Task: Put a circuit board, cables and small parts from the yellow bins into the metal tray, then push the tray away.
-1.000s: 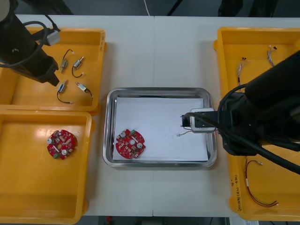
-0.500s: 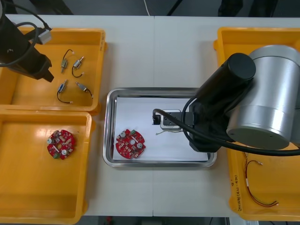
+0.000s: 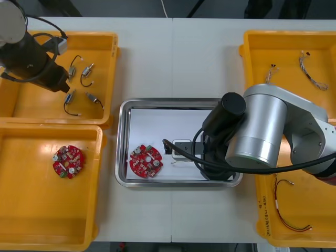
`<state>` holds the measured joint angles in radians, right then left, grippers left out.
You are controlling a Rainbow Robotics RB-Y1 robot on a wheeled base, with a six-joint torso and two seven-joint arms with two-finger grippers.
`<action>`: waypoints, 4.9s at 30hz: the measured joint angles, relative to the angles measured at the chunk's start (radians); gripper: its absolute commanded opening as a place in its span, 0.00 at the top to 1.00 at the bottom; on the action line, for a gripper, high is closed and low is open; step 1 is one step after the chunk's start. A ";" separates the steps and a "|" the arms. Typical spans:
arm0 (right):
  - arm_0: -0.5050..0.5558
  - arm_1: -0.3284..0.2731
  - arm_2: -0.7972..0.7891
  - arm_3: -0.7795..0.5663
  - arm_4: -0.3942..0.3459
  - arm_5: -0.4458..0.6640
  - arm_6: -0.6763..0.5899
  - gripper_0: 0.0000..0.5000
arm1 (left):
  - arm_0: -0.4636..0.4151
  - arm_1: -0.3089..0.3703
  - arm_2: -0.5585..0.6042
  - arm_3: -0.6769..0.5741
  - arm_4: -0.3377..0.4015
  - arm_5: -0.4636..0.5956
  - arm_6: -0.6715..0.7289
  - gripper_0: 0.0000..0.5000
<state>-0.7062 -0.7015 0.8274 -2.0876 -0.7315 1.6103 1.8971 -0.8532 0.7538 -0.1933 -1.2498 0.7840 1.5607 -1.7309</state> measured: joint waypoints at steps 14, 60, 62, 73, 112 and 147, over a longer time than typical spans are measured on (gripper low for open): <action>0.000 0.046 0.056 0.125 0.037 -0.076 0.000 1.00 | 0.000 -0.036 -0.105 0.067 -0.024 -0.116 0.000 0.00; -0.002 0.073 -0.227 -0.158 0.104 0.306 -0.006 0.00 | -0.006 -0.036 -0.145 0.071 -0.020 -0.091 0.000 1.00; -0.002 0.072 -0.260 -0.178 0.104 0.306 -0.006 0.00 | -0.006 -0.036 -0.121 0.040 -0.020 -0.049 0.000 1.00; 0.030 -0.012 -0.488 -0.207 -0.022 0.306 -0.006 0.00 | -0.006 -0.036 -0.081 -0.136 -0.020 0.138 0.000 1.00; 0.051 -0.102 -0.929 0.400 0.061 0.307 -0.004 0.00 | -0.006 -0.153 -0.355 -0.593 0.005 0.235 0.602 1.00; -0.415 -0.102 -0.852 1.350 0.136 -0.113 0.289 0.00 | -0.013 -0.165 -0.585 -0.379 -0.039 -0.098 0.646 0.48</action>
<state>-1.1211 -0.8032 -0.0250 -0.7373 -0.5952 1.4972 2.1858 -0.8666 0.5889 -0.7782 -1.6285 0.7452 1.4624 -1.0851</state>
